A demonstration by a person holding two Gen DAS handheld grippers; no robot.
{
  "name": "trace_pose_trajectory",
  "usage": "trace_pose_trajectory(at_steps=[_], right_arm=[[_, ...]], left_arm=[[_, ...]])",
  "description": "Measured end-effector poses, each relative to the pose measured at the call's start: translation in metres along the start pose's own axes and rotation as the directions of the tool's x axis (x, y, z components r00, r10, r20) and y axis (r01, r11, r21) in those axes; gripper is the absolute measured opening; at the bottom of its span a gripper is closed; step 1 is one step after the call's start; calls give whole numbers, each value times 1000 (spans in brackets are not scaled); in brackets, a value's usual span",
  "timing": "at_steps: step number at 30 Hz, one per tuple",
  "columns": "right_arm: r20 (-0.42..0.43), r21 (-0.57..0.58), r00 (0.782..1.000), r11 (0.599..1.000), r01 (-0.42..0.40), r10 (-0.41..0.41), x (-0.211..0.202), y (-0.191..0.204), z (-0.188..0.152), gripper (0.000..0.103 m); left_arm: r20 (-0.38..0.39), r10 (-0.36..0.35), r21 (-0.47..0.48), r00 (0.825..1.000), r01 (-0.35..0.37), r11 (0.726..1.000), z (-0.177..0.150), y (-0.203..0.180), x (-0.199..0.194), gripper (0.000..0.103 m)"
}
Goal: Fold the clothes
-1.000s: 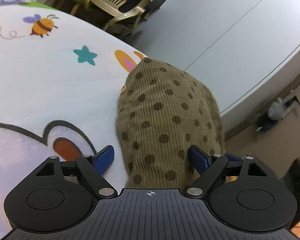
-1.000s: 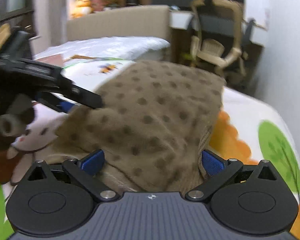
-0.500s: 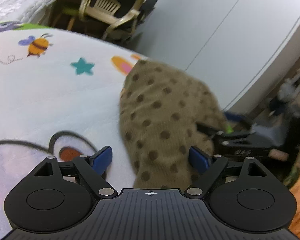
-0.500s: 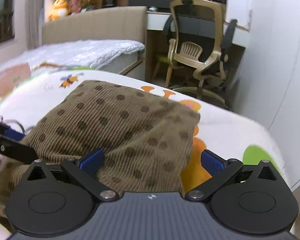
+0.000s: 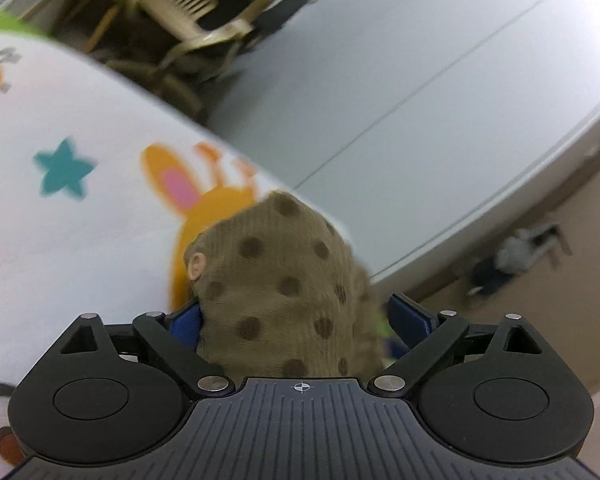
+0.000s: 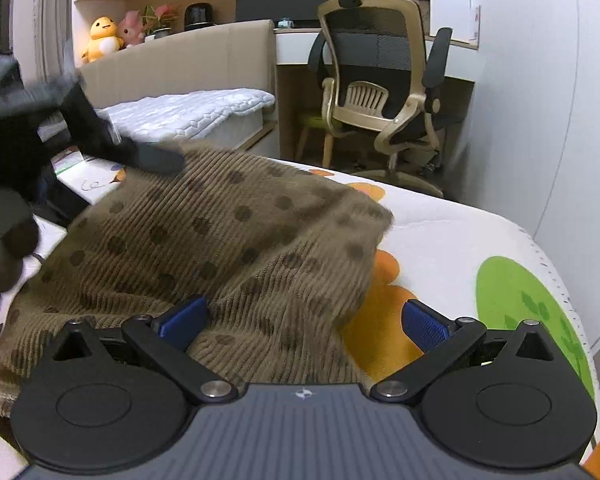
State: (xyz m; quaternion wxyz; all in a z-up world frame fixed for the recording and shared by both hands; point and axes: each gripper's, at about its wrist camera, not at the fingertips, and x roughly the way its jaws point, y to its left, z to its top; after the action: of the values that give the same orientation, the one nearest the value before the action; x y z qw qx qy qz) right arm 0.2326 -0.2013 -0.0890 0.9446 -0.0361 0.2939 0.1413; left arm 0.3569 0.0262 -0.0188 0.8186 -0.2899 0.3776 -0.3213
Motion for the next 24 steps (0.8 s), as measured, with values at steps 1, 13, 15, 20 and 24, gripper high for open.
trace_pose_trajectory(at_steps=[1,13,15,20,24], right_arm=[[2,-2,1000,1000,4,-4,-1,0,0,103],[-11,25,1000,1000,-16,16,-1,-1,0,103],[-29,68,999,997,-36,38,1,-5,-1,103],[-61,208,988,970,-126,142,11,-15,-1,103],[-75,196,973,960,-199,217,26,15,10,103]], left_arm=[[5,-15,5,1000,15,1000,0,-2,-5,96],[-73,141,152,987,-128,980,-46,-4,-14,93],[-85,117,134,990,-105,985,-50,-7,-11,83],[-49,100,92,994,-95,991,-52,2,-19,70],[-5,114,62,993,-114,992,-47,20,-46,67]])
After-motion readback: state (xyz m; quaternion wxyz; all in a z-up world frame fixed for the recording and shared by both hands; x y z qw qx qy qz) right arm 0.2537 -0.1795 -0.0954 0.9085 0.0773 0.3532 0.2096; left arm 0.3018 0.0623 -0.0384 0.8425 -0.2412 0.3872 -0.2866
